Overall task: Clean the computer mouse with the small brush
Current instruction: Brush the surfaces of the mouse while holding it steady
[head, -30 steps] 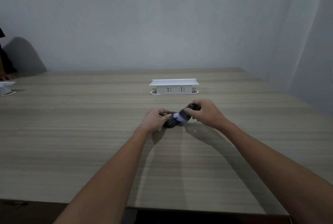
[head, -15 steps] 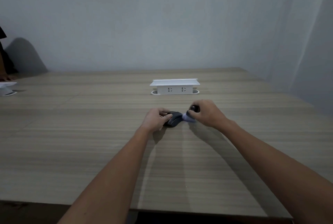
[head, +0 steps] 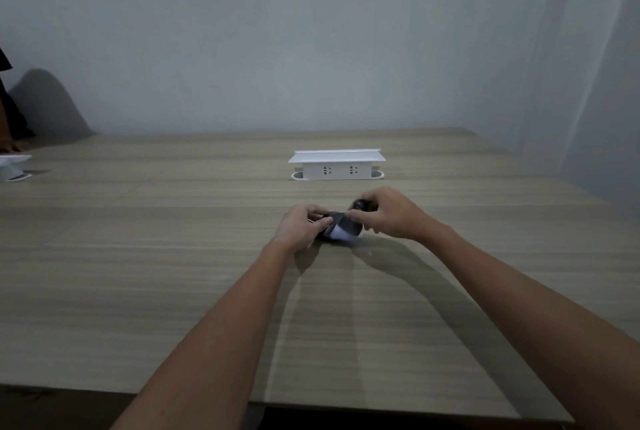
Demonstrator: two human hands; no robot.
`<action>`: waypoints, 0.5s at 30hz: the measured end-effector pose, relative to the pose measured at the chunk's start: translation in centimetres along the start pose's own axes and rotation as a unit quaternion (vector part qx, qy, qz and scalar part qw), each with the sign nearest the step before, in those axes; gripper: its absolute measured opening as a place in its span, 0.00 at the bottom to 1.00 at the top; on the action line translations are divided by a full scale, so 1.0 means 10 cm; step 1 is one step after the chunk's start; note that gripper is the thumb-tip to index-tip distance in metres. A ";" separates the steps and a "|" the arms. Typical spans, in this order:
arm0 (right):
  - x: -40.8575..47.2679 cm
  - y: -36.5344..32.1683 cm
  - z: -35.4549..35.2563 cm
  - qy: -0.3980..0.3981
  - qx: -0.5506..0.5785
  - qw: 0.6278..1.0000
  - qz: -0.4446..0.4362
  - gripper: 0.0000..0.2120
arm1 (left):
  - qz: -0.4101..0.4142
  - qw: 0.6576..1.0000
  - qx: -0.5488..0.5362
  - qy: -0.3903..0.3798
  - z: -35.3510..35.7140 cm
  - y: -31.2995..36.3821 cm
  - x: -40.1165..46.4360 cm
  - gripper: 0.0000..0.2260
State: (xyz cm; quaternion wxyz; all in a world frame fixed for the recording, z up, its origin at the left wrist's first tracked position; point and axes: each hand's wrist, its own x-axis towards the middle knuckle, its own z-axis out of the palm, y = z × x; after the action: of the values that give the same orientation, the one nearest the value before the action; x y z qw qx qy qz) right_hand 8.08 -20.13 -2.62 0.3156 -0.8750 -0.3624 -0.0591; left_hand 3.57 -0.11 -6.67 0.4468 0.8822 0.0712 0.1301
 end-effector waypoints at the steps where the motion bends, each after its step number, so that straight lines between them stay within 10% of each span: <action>1: 0.02 0.01 0.02 0.012 -0.021 1.000 0.002 0.11 | 0.000 1.000 -0.001 0.001 0.00 0.00 0.00 0.14; 15: 0.05 0.11 0.05 0.097 -0.074 0.992 0.040 0.10 | -0.009 1.000 -0.018 0.005 0.03 -0.03 0.01 0.14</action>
State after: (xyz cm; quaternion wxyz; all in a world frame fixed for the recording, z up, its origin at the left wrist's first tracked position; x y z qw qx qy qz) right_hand 9.18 -20.11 -3.44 0.2860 -0.8997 -0.2893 -0.1579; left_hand 3.74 -0.18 -7.03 0.4638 0.8726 0.0789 0.1315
